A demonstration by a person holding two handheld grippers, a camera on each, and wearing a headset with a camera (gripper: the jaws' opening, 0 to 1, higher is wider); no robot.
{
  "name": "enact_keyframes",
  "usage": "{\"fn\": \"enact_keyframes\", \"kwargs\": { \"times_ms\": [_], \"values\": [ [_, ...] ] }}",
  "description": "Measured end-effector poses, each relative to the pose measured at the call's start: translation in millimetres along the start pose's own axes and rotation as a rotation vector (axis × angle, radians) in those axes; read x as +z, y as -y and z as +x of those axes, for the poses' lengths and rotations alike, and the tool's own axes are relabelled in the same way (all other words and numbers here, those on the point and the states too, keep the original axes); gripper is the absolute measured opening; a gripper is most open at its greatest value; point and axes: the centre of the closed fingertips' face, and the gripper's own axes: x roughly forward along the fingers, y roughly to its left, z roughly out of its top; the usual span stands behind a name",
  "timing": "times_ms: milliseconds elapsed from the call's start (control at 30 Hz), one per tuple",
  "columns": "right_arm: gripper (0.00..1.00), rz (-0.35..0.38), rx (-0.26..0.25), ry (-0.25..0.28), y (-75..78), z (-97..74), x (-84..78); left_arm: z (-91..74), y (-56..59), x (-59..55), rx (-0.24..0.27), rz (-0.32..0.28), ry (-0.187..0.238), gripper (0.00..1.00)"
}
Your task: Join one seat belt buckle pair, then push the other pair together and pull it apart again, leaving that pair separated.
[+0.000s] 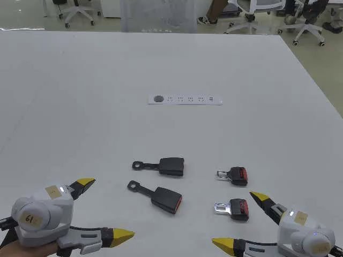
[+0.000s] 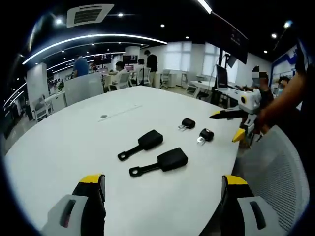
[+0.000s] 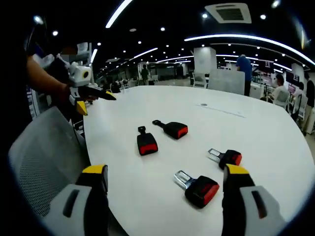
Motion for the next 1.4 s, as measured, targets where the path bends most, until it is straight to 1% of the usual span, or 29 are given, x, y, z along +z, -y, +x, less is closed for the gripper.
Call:
{"fn": "enact_keyframes", "kwargs": {
  "times_ms": [267, 567, 1167, 1400],
  "values": [
    [0.98, -0.004, 0.002, -0.002, 0.3, -0.2, 0.0, 0.6, 0.4, 1.0, -0.002, 0.003, 0.000, 1.00],
    [0.98, -0.007, 0.003, -0.004, 0.7, 0.7, -1.2, 1.1, 0.3, -1.2, -0.008, 0.008, -0.008, 1.00],
    [0.97, -0.004, -0.002, -0.005, 4.9, -0.7, -0.7, 6.0, 0.3, 2.0, -0.014, 0.014, -0.008, 1.00],
    [0.97, -0.003, -0.002, -0.007, 3.9, -0.6, -1.5, 5.4, 1.3, 1.7, -0.015, 0.015, -0.008, 1.00]
  ]
}}
